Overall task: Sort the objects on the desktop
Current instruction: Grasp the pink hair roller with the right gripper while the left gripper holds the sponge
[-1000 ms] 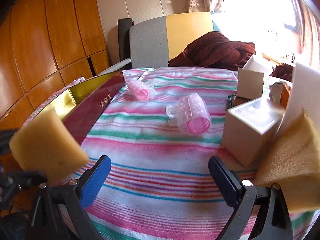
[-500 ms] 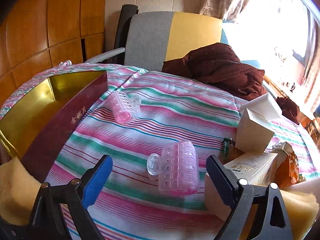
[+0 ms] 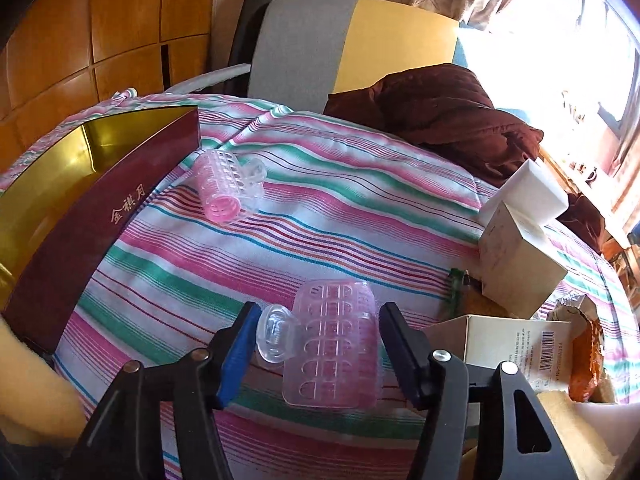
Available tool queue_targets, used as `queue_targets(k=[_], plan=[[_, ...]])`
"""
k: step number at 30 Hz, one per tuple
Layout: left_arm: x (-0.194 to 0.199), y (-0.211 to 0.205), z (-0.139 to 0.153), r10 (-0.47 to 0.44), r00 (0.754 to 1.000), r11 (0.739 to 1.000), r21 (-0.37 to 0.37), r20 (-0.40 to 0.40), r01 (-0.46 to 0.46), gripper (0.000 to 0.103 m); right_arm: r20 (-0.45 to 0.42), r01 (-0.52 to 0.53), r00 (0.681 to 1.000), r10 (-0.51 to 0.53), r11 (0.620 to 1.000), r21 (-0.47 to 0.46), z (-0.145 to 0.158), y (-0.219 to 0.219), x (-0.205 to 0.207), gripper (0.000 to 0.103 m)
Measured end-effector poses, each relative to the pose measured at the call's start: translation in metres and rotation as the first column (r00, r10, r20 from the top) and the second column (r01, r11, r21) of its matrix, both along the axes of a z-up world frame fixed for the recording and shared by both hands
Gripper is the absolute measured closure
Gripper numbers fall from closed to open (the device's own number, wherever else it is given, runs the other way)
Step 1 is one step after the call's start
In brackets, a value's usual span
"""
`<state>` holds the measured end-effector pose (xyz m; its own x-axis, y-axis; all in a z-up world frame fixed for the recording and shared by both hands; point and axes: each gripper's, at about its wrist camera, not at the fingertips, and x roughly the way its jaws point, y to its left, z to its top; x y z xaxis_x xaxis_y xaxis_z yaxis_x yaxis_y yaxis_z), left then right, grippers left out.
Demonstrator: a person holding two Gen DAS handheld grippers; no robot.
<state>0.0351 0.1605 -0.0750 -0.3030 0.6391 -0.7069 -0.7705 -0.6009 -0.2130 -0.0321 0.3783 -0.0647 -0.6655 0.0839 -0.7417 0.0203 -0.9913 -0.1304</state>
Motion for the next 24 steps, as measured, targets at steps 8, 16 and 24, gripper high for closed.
queue_targets(k=[8, 16, 24], plan=[[-0.002, 0.0, 0.002, 0.023, 1.0, 1.0, 0.005, 0.016, -0.023, 0.038, -0.009, 0.011, 1.0, -0.012, 0.999, -0.043, -0.002, -0.001, 0.004, 0.038], [0.001, 0.001, 0.006, 0.054, 0.999, 0.998, -0.021, -0.008, -0.054, 0.042, -0.038, 0.028, 0.999, -0.031, 0.997, -0.068, -0.002, -0.007, 0.019, 0.04], [0.006, 0.006, 0.007, 0.061, 0.998, 0.996, -0.057, -0.027, -0.063, 0.048, -0.072, 0.024, 0.997, -0.033, 0.993, -0.118, -0.002, -0.017, 0.037, 0.04]])
